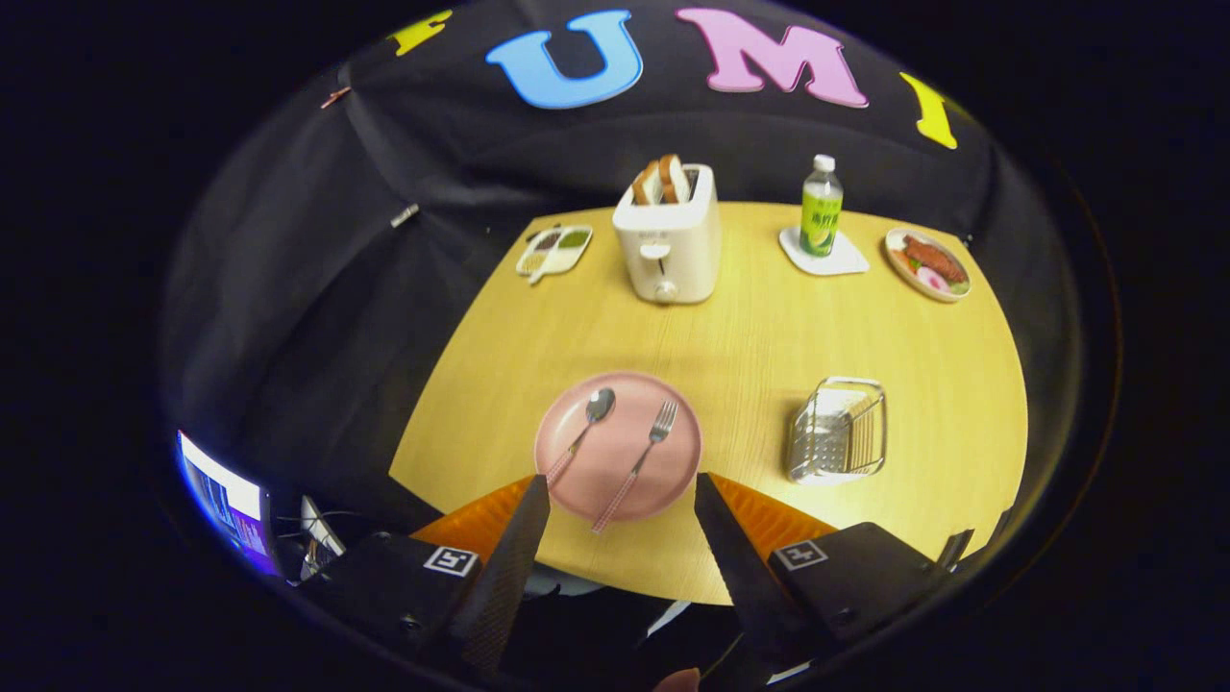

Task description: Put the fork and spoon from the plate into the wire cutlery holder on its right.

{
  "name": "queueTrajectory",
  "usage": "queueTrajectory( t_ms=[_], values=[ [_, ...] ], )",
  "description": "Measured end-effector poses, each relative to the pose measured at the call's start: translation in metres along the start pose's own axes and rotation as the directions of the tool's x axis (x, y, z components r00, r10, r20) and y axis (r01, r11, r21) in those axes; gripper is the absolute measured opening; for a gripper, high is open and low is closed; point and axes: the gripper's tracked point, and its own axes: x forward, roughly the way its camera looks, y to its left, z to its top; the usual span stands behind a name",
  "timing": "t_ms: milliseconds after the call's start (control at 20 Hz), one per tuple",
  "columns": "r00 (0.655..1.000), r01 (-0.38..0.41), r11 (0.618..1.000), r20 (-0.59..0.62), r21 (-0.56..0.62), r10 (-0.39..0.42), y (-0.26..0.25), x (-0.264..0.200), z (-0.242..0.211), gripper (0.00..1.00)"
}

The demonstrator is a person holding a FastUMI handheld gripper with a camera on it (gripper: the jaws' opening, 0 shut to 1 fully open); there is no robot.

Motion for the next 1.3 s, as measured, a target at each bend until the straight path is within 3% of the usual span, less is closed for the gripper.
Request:
queueTrajectory(
  t_ms=[300, 550, 700, 750, 850, 900, 1050, 1100, 1300],
  values=[
    [0.987, 0.016, 0.999, -0.160, 0.044, -0.008, 0.009, 0.074, -0.034, 0.93],
    [0.961, 0.104, 0.993, -0.264, 0.059, -0.085, 0.000, 0.129, -0.063, 0.78],
    [0.949, 0.149, 0.987, -0.289, 0.057, -0.127, -0.003, 0.148, -0.071, 0.78],
    [0.946, 0.156, 0.986, -0.294, 0.053, -0.134, -0.003, 0.154, -0.072, 0.70],
    [0.939, 0.181, 0.983, -0.303, 0.041, -0.160, -0.006, 0.160, -0.075, 0.68],
    [0.933, 0.196, 0.980, -0.313, 0.036, -0.176, -0.009, 0.161, -0.077, 0.64],
    [0.934, 0.202, 0.978, -0.311, 0.053, -0.176, -0.016, 0.161, -0.076, 0.22],
    [0.937, 0.186, 0.980, -0.313, 0.068, -0.156, -0.016, 0.159, -0.075, 0.15],
    [0.962, 0.100, 0.992, -0.264, 0.082, -0.075, -0.012, 0.139, -0.062, 0.13]
  ],
)
